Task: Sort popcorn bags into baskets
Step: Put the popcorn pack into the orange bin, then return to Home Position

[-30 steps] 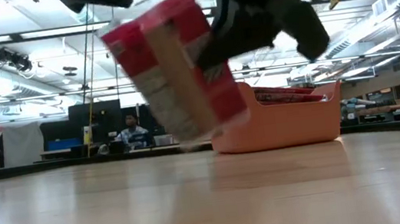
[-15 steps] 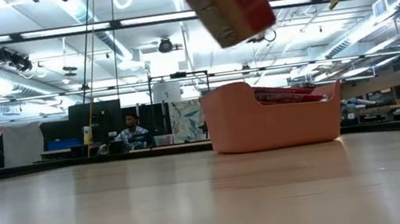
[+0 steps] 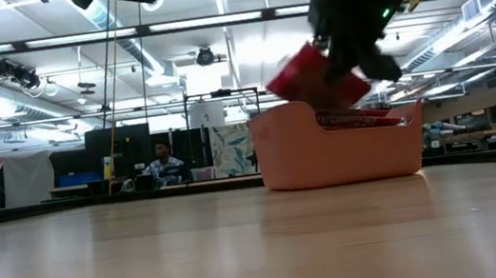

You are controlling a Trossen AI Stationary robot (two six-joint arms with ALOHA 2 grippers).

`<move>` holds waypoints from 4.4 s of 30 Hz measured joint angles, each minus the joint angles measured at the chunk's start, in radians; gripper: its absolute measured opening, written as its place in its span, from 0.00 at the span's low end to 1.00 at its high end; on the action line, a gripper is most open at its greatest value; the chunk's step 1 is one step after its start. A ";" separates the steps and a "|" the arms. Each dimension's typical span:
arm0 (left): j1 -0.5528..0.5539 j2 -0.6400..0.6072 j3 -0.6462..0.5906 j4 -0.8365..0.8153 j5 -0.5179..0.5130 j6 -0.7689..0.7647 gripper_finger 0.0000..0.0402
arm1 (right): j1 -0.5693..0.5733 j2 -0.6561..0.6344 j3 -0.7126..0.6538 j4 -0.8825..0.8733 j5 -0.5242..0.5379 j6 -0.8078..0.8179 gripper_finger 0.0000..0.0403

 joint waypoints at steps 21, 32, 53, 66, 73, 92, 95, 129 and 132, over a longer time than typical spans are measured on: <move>0.053 -0.208 -0.166 0.013 -0.001 0.069 0.47 | -0.125 -0.168 -0.013 0.086 -0.236 0.131 0.37; 0.054 -0.465 -0.373 0.104 -0.007 0.039 0.47 | 0.019 -0.387 -0.121 0.028 -0.446 0.627 0.39; 0.071 -0.990 -0.673 0.108 -0.102 0.063 0.43 | 0.071 -0.841 -0.609 0.536 -0.591 0.671 0.39; 0.222 -1.331 -0.878 0.197 -0.104 0.164 0.09 | -0.253 -1.067 -0.847 0.732 -0.931 0.745 0.32; 0.229 -1.375 -0.936 0.196 -0.116 0.179 0.02 | -0.297 -1.155 -0.899 0.733 -0.963 0.763 0.27; 0.155 -1.373 -1.031 0.458 -0.056 0.414 0.02 | -0.290 -1.248 -0.908 0.572 -0.735 0.833 0.26; 0.155 -1.374 -1.035 0.477 0.016 0.486 0.02 | -0.290 -1.248 -0.908 0.602 -0.647 0.847 0.26; 0.154 -1.374 -1.036 0.497 0.034 0.464 0.02 | -0.290 -1.248 -0.908 0.613 -0.621 0.840 0.27; 0.154 -1.374 -1.036 0.500 0.033 0.464 0.02 | -0.290 -1.248 -0.908 0.613 -0.621 0.840 0.27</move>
